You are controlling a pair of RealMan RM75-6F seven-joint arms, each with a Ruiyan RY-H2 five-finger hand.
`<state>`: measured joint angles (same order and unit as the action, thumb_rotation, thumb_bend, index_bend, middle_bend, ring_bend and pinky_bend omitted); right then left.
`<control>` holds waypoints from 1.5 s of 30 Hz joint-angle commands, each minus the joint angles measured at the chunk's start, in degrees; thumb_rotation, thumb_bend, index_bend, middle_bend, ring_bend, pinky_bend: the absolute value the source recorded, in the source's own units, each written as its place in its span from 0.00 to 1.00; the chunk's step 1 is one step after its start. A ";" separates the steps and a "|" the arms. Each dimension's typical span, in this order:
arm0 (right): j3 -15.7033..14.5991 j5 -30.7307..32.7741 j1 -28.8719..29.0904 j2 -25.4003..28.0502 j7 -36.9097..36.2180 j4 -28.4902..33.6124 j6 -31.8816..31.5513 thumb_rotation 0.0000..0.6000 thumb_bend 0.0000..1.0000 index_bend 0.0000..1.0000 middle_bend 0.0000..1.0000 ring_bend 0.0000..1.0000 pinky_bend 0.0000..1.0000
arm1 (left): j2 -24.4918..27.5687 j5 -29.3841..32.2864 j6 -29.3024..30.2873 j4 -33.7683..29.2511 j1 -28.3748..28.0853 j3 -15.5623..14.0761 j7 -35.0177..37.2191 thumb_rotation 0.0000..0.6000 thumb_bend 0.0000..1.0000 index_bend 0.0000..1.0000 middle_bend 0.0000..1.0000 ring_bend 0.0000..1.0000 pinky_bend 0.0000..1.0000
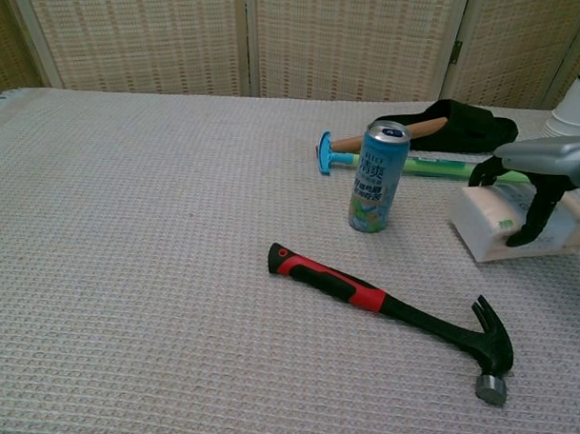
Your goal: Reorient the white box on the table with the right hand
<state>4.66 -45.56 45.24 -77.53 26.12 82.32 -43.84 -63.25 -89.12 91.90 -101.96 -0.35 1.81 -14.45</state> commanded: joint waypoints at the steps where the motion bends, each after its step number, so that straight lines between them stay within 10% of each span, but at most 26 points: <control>1: 1.61 -6.01 -2.20 0.09 -6.62 0.79 -2.71 1.00 0.11 0.41 0.40 0.18 0.00 | 0.00 -0.03 0.02 -0.03 0.04 -0.04 0.02 1.00 0.34 0.09 0.00 0.00 0.15; 7: 6.44 -27.07 -11.57 -1.47 -52.74 -2.23 -11.22 1.00 0.12 0.42 0.43 0.23 0.00 | 0.08 -0.31 0.35 -0.17 0.18 -0.03 0.20 1.00 0.34 0.10 0.00 0.00 0.15; 11: 3.85 -39.84 -14.02 -2.22 -89.96 -12.88 -14.54 1.00 0.12 0.43 0.43 0.23 0.00 | -0.02 -0.53 0.21 -0.22 0.15 -0.16 -0.22 1.00 0.34 0.10 0.00 0.00 0.15; 17: -2.27 -49.15 -13.04 -9.13 -111.39 -34.37 -19.82 1.00 0.11 0.43 0.43 0.23 0.00 | -0.31 -0.17 -0.06 -0.13 0.03 0.02 -0.72 1.00 0.34 0.10 0.00 0.00 0.15; 29: -5.99 -50.02 -13.08 -21.79 -129.78 -58.43 -22.25 1.00 0.12 0.43 0.43 0.23 0.00 | -0.60 1.42 -1.36 0.42 -0.46 0.42 -1.05 1.00 0.34 0.10 0.00 0.00 0.15; 45: -7.67 -49.21 -14.08 -27.48 -137.36 -68.83 -22.57 1.00 0.12 0.44 0.43 0.23 0.00 | -0.77 2.15 -2.07 0.80 -0.85 0.57 -1.03 1.00 0.34 0.10 0.00 0.00 0.15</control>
<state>-2.98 -94.81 31.20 -104.97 -111.28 13.52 -66.37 -64.02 -86.97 89.83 -101.16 -1.19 2.38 -15.50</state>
